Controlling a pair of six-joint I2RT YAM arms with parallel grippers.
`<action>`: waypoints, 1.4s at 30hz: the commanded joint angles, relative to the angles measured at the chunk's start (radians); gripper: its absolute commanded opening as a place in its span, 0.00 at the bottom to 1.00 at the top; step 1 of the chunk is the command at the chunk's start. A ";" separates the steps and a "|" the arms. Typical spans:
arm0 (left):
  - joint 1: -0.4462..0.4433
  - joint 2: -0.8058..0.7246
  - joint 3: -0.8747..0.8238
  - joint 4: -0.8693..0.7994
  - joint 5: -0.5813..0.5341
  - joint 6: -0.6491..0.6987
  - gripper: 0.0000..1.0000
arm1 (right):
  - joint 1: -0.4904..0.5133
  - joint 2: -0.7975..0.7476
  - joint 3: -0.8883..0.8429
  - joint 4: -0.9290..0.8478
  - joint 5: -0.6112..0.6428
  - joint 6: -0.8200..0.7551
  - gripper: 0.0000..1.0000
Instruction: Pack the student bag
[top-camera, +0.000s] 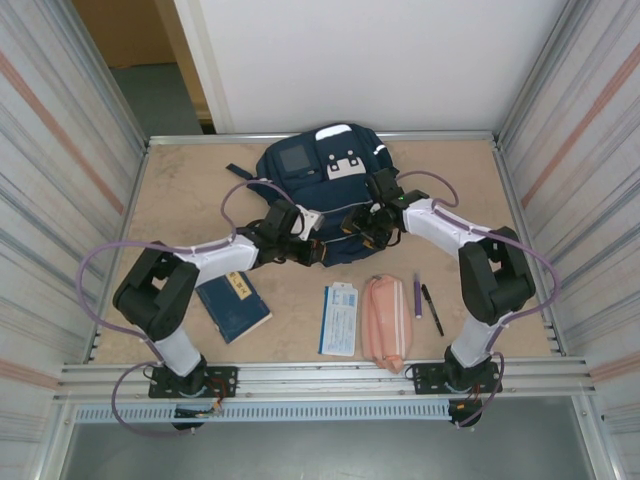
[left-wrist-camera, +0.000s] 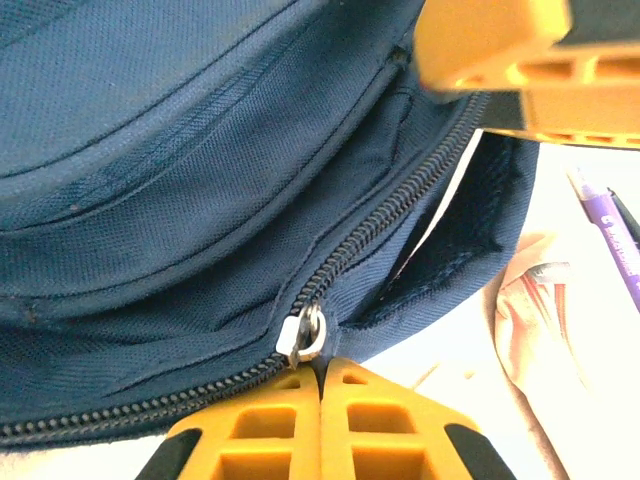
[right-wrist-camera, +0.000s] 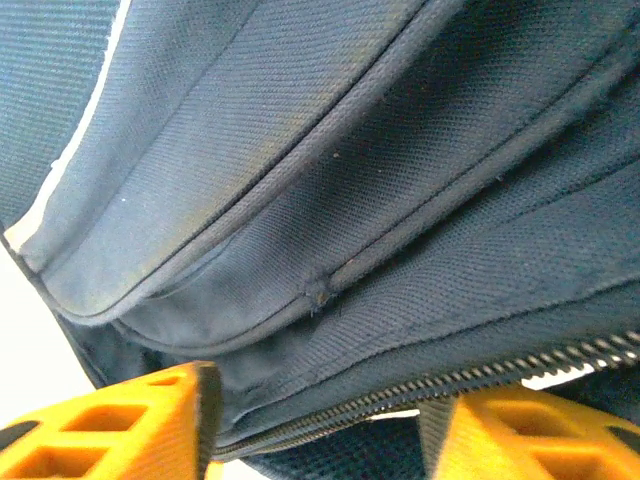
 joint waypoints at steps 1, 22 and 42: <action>0.036 -0.072 -0.040 0.030 0.043 -0.019 0.00 | 0.004 0.025 0.023 0.006 0.054 0.042 0.43; -0.160 -0.005 0.129 -0.138 -0.448 -0.390 0.55 | 0.000 0.014 -0.012 0.075 -0.024 0.023 0.49; -0.253 0.191 0.387 -0.537 -0.845 -0.720 0.39 | -0.042 -0.021 -0.061 0.119 -0.081 -0.014 0.49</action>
